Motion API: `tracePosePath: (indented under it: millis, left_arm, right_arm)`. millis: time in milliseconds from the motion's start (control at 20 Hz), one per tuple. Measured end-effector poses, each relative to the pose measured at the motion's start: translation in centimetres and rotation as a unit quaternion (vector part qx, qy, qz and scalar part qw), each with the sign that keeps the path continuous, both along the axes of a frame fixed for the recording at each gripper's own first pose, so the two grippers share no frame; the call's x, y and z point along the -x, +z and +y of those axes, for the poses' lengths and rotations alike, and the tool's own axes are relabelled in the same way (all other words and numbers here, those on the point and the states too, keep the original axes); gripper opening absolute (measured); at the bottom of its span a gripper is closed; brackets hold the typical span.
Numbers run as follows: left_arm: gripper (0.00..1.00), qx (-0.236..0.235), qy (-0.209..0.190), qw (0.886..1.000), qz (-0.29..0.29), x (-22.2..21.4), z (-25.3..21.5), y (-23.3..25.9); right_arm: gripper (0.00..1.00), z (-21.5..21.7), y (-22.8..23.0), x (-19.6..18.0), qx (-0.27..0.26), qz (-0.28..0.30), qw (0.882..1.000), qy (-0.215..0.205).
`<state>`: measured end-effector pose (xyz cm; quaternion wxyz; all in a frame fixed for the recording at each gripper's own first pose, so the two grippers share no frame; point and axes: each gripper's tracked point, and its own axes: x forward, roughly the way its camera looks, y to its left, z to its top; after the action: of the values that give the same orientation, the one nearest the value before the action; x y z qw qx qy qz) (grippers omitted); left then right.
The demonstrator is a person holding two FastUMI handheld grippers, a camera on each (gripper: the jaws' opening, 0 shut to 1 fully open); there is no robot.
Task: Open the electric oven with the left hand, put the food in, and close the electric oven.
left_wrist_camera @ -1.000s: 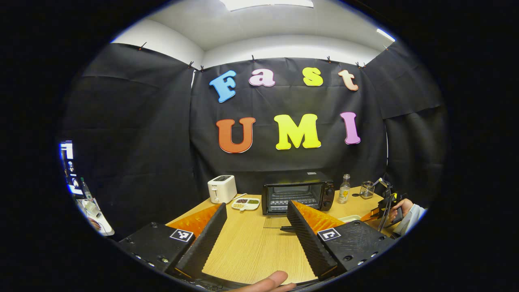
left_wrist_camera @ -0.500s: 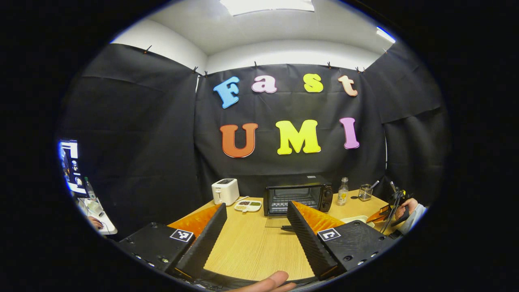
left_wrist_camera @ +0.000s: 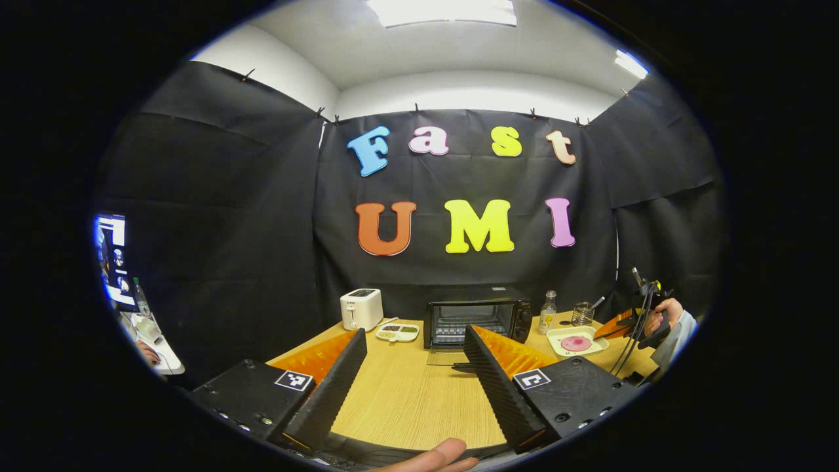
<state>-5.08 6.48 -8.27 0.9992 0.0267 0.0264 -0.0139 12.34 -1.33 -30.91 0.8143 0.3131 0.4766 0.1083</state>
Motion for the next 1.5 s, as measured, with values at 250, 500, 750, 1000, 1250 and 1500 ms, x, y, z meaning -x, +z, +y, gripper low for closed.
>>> tracePosePath:
  millis: [250,500,750,1000,1250,1500]
  left_arm:
    - [0.95,0.002,0.010,1.000,0.005,-0.3,1.4,-0.9]
    - [0.95,0.001,0.032,0.999,0.004,-0.1,4.1,-1.2]
    - [0.95,0.005,0.058,0.998,0.003,-0.4,7.2,-2.0]
    - [0.95,-0.012,0.089,0.996,0.003,-0.9,10.1,-3.0]
    - [0.95,-0.004,0.092,0.996,0.008,-2.7,10.5,-3.8]
    - [0.95,-0.020,0.067,0.998,-0.001,-4.4,9.2,-3.8]
  right_arm:
    - [0.04,5.2,2.8,-0.6,-0.009,-0.018,0.999,0.032]
    - [0.04,9.9,3.9,-1.2,-0.015,-0.025,0.998,0.055]
    - [0.04,15.2,2.0,-2.7,-0.020,-0.012,0.997,0.079]
    - [0.04,19.4,-1.1,-5.4,-0.015,0.003,0.999,0.043]
    - [0.04,22.7,-4.4,-9.6,-0.028,0.005,0.999,-0.040]
    - [0.04,22.7,-8.9,-14.8,-0.043,-0.006,0.981,-0.188]
